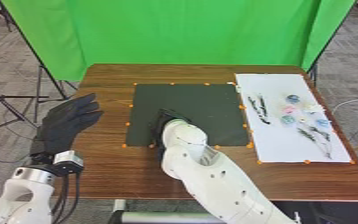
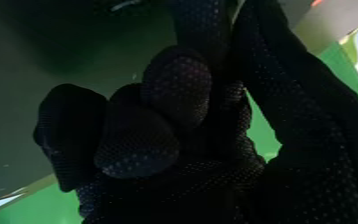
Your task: Arrange flowers
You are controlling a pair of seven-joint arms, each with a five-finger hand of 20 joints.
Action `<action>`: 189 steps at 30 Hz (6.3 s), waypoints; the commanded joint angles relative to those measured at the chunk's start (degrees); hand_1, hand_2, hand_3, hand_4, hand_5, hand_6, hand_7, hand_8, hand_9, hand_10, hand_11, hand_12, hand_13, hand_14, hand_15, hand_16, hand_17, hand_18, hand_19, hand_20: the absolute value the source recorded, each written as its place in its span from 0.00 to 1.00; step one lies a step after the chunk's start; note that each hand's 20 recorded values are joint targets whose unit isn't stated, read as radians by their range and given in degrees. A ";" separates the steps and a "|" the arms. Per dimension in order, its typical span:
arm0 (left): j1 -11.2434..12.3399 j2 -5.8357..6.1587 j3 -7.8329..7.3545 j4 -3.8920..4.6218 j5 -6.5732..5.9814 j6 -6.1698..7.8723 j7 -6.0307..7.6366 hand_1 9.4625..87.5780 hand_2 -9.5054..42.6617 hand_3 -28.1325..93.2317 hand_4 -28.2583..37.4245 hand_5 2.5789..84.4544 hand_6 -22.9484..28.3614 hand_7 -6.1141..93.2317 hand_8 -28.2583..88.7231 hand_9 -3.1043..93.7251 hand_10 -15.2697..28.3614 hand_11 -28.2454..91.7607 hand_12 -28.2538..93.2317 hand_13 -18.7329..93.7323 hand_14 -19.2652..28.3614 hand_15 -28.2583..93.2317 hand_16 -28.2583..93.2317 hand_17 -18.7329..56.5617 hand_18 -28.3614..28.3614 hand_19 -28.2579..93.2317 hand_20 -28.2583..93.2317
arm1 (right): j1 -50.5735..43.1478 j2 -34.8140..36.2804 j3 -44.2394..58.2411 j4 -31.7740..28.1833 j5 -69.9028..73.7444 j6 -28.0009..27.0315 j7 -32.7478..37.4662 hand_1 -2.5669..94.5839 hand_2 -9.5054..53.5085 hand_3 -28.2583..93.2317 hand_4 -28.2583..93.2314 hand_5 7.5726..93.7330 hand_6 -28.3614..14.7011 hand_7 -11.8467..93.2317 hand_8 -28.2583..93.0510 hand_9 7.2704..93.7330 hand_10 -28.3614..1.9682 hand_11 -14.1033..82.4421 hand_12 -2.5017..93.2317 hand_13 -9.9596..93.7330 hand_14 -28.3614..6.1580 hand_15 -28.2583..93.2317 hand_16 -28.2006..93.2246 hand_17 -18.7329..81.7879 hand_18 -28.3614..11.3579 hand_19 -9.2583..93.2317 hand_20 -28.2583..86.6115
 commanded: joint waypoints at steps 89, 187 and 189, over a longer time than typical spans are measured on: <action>14.46 -2.25 -4.72 -3.48 -2.35 2.49 6.18 0.22 0.26 0.91 0.10 0.48 0.67 0.24 0.15 0.41 0.83 0.52 0.31 0.37 0.97 0.73 0.12 0.12 0.88 0.71 0.28 | -40.96 36.17 42.97 -17.92 -6.72 20.69 4.52 0.38 0.08 0.87 0.04 0.71 0.38 0.26 0.16 0.66 0.20 0.61 0.24 0.74 0.41 0.87 0.38 0.69 0.24 1.00 0.50; 7.28 -4.44 -3.86 -2.03 0.75 -1.33 -0.64 0.22 0.27 0.91 0.11 0.48 0.67 0.24 0.16 0.41 0.83 0.51 0.31 0.37 0.97 0.73 0.12 0.12 0.88 0.71 0.28 | -4.97 10.36 0.79 -8.32 -9.46 4.16 -1.55 0.40 0.07 0.85 0.04 0.91 0.59 0.34 0.15 0.91 0.47 0.61 0.28 0.90 0.56 0.82 0.42 0.81 0.27 1.00 0.60; 7.91 -4.26 -3.89 -2.16 0.59 -1.05 -0.17 0.22 0.27 0.91 0.11 0.48 0.67 0.24 0.16 0.41 0.83 0.51 0.31 0.37 0.97 0.73 0.12 0.12 0.88 0.71 0.28 | -5.21 10.29 1.03 -8.50 -9.70 3.16 -1.50 0.39 0.07 0.85 0.04 0.91 0.59 0.34 0.15 0.91 0.46 0.61 0.28 0.90 0.55 0.82 0.42 0.81 0.27 1.00 0.60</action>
